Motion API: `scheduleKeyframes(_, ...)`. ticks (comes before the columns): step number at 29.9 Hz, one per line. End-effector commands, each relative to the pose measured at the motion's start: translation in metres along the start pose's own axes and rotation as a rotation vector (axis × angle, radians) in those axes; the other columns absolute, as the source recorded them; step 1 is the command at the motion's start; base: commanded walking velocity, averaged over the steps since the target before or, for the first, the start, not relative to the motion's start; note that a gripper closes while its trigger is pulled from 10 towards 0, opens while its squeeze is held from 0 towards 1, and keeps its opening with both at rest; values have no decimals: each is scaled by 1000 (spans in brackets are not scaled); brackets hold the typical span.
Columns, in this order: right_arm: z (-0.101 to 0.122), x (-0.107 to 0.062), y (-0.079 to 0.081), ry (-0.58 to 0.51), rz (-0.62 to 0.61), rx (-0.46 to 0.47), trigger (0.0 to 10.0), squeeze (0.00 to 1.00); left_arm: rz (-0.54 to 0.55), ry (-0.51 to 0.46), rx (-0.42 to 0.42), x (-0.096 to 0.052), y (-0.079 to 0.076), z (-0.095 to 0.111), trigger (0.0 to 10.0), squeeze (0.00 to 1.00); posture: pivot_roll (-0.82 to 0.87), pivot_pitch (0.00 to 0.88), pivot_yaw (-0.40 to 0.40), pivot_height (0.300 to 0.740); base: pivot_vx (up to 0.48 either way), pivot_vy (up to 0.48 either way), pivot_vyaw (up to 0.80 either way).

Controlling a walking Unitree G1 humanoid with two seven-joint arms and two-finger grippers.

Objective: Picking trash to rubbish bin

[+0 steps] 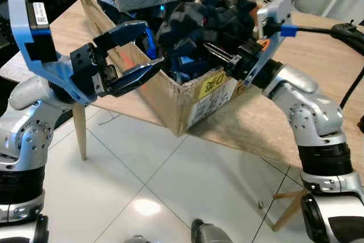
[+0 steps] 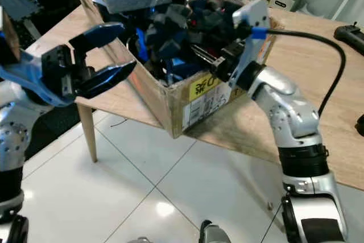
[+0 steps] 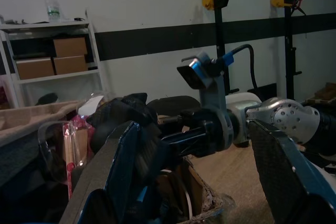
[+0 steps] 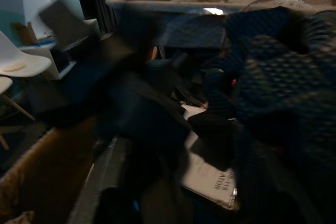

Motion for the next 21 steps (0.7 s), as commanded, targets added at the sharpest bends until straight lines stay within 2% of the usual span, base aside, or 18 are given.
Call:
scheduleKeyframes(1,3,-9,-7,-7,-24,10,10000,1000,-20,22,11,1,-5,-2,10000,0,-64,216,-10,740,0,0,0)
scheduleKeyframes(5,19,-16,-5,-50,0,-1,10000,1000,-21,19,14,2,-4,-2,10000,0,-70,212,-9,740,0,0,0)
scheduleKeyframes(12,30,-22,-3,-79,13,-32,10000,1000,-25,14,17,3,-3,-3,10000,0,-75,207,-7,740,0,0,0)
scheduleKeyframes(15,38,-26,-2,-123,23,-45,10000,1000,-25,12,19,3,-2,-2,10000,0,-77,205,-6,740,0,0,0)
scheduleKeyframes(16,41,-27,-1,-143,27,-43,10000,729,-25,12,19,3,-2,-2,10000,0,-77,205,-6,740,0,0,0)
scheduleKeyframes(18,44,-28,-1,-167,33,-44,10000,729,-24,12,19,3,-2,-2,10000,0,-76,204,-8,740,0,0,0)
scheduleKeyframes(19,48,-30,1,-199,45,-45,10000,310,-24,11,19,3,-2,-2,10000,0,-76,202,-9,740,0,0,0)
scheduleKeyframes(20,52,-31,4,-228,60,-45,10000,78,-25,11,19,3,-2,-3,10000,0,-75,201,-10,740,0,0,0)
scheduleKeyframes(21,52,-31,4,-228,60,-45,10000,78,-25,11,19,3,-2,-3,10000,0,-75,201,-10,740,0,0,0)
Point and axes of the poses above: a point about 5 cm out from each wrist's last joint towards the gripper, its own x axis pointing out of the wrist towards the gripper, its own z axis along the axis of the wrist's last joint, y = z × x, the point moved 5 cm from there along x, pointing out of the wrist towards the gripper, and after that the axes turned 9 degrees about -x, right-handed, at the moved point
